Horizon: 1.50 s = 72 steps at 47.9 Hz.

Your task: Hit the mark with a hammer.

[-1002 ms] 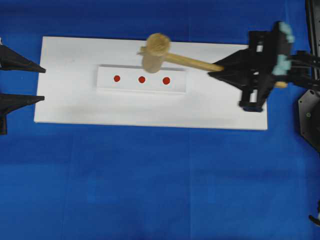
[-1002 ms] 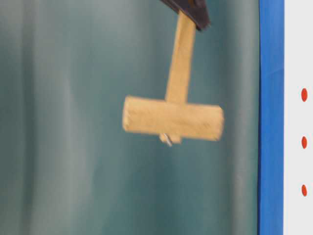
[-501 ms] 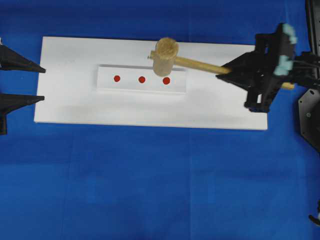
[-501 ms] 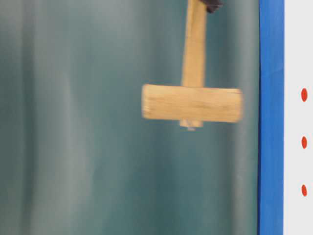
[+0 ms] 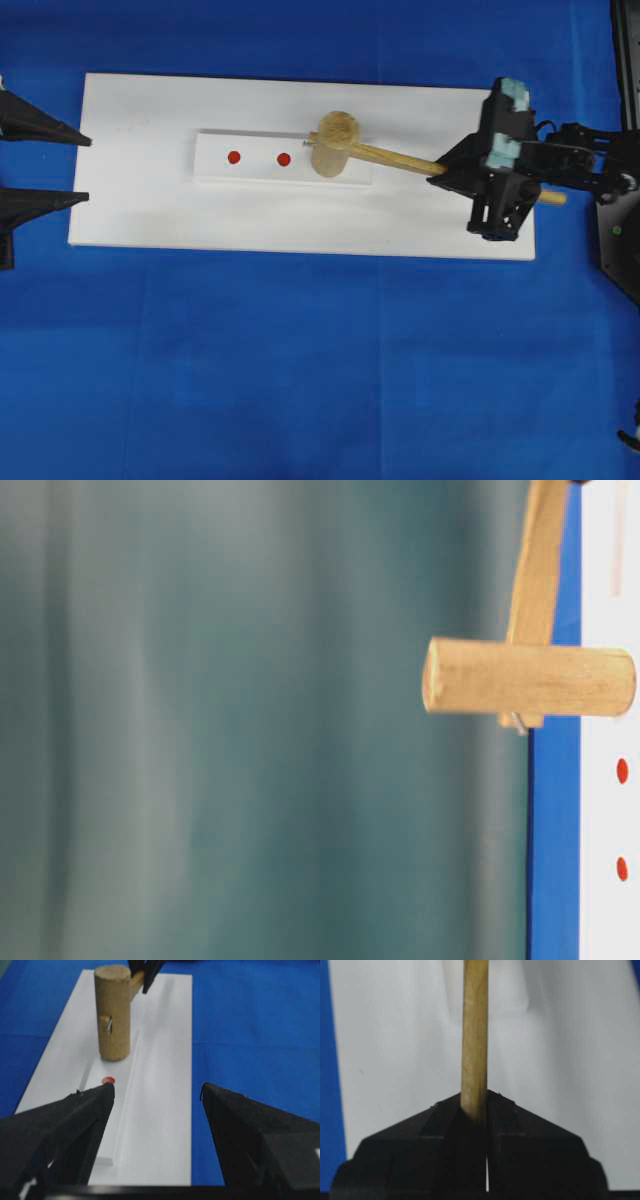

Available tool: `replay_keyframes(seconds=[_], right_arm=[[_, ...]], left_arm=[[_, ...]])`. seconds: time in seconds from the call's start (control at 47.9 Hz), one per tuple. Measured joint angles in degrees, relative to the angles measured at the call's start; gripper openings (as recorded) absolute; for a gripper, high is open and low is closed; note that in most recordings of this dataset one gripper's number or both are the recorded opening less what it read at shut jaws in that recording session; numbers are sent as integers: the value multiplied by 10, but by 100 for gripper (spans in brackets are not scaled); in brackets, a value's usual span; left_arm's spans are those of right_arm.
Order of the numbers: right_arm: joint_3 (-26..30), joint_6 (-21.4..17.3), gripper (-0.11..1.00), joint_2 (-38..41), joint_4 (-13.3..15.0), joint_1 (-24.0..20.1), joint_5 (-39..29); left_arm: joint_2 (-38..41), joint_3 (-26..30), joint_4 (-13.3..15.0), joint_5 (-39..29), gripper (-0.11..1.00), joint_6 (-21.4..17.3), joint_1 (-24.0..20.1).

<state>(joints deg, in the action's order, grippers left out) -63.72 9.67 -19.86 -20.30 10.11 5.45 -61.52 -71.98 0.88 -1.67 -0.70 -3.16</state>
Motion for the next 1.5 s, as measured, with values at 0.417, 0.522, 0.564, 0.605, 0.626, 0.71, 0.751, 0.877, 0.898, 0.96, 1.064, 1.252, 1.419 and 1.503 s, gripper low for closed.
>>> replay_keyframes(seconds=[0.417, 0.522, 0.564, 0.605, 0.626, 0.71, 0.751, 0.877, 0.898, 0.96, 1.064, 1.252, 1.419, 1.503], right_arm=[[5, 1, 2, -131, 40, 0, -4], [5, 0, 2, -126, 40, -1, -5], [7, 1, 2, -120, 41, 0, -5], [10, 0, 2, -114, 40, 0, -5], [11, 0, 2, -111, 40, 0, -5], [25, 1, 2, -93, 41, -1, -4], [33, 0, 2, -82, 41, -3, -3], [70, 2, 2, -39, 41, -11, 8], [77, 3, 2, -31, 42, -12, 10], [98, 3, 2, -6, 42, -17, 13], [140, 3, 2, 38, 42, -20, 14], [225, 5, 2, 120, 45, -25, 11], [274, 5, 2, 162, 61, -30, -9], [285, 5, 2, 168, 64, -30, -12]], left_arm=[[-1, 0, 0, 0, 67, 0, 1], [-1, 0, 1, 0, 67, 0, 0], [-1, 0, 1, 0, 67, 0, 0], [-1, 0, 1, 0, 67, 0, 0], [-1, 0, 0, 1, 67, 0, 0], [-1, 0, 1, 0, 67, 1, 0], [-1, 0, 0, 0, 67, 0, 0], [-1, 0, 1, 1, 67, 0, 0], [-1, 0, 0, 1, 67, 1, 0], [0, 0, 1, 2, 68, 1, 0], [-1, 0, 1, 2, 68, 1, 0], [-1, -1, 0, 3, 68, 3, 0], [-1, -1, 0, 3, 68, 6, -1], [-1, -3, 0, 3, 68, 7, -4]])
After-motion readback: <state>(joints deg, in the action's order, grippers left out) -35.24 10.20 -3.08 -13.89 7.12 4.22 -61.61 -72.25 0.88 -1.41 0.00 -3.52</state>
